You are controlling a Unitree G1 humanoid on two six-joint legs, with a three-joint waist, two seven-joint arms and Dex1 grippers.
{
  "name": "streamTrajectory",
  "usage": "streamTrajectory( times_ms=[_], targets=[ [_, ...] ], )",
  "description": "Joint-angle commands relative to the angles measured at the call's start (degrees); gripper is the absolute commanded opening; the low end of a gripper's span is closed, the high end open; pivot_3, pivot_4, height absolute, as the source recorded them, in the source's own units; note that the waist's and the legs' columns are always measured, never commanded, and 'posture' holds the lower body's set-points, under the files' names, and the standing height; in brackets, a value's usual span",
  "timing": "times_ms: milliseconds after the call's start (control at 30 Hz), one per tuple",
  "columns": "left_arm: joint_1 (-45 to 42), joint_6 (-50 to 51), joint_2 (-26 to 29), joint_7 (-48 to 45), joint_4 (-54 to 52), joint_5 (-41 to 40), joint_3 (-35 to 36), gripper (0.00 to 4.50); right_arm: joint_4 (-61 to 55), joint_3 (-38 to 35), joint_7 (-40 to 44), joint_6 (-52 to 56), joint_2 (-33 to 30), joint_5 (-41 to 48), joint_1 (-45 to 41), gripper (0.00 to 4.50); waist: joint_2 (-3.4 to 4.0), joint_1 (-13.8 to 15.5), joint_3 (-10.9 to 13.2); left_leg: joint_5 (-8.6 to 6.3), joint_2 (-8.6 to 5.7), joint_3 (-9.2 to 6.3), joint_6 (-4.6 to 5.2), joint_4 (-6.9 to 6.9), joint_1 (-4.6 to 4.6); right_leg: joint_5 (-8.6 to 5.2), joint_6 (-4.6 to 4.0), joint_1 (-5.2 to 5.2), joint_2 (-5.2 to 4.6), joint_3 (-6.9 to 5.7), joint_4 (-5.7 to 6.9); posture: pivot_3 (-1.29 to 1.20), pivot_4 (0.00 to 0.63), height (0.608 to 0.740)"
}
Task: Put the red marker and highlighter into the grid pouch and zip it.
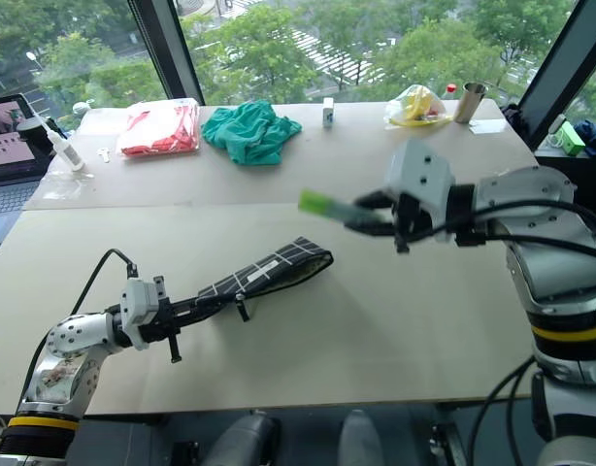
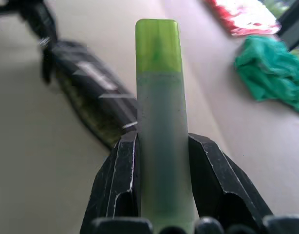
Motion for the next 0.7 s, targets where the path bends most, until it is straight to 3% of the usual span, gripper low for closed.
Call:
streamTrajectory(
  times_ms=[33,367,700],
  targets=[
    [-0.04,-0.69,0.34,-0.18,-0.85,-0.66,0.63,0.00,-3.54,1.04,1.27,-3.93,-2.41,-2.65,0.59,1.01,0.00,-0.17,0.00,0.00,0.02,0.00,0.00,0.00,0.02,0.00,0.00,0.00,0.01,0.00,0.01,0.00,0.150,0.740],
    [-1.34,-0.41,0.32,-0.61,-0.35,-0.58,0.12,0.00,-3.16,9.96,-2.26,-5.14,-0.05,-11.90,2.46,1.01,-0.01,0.12,0.01,0.01,0.03,0.02,-0.03,-0.01,0.09,0.00,0.00,0.02,0.00,0.00,0.05,0.00,0.150,0.740],
    [-1.12,-1.48,-0.27,-1.37,0.98,0.59,-1.19,0.00,-1.92,11.17,-1.16,-3.60,2.13,-13.67,0.42,1.01,-0.01,0.10,0.01,0.02,0.03,0.02,-0.04,-0.01,0.09,0.00,0.00,0.01,0.00,0.01,0.04,0.00,0.150,0.740]
  ],
)
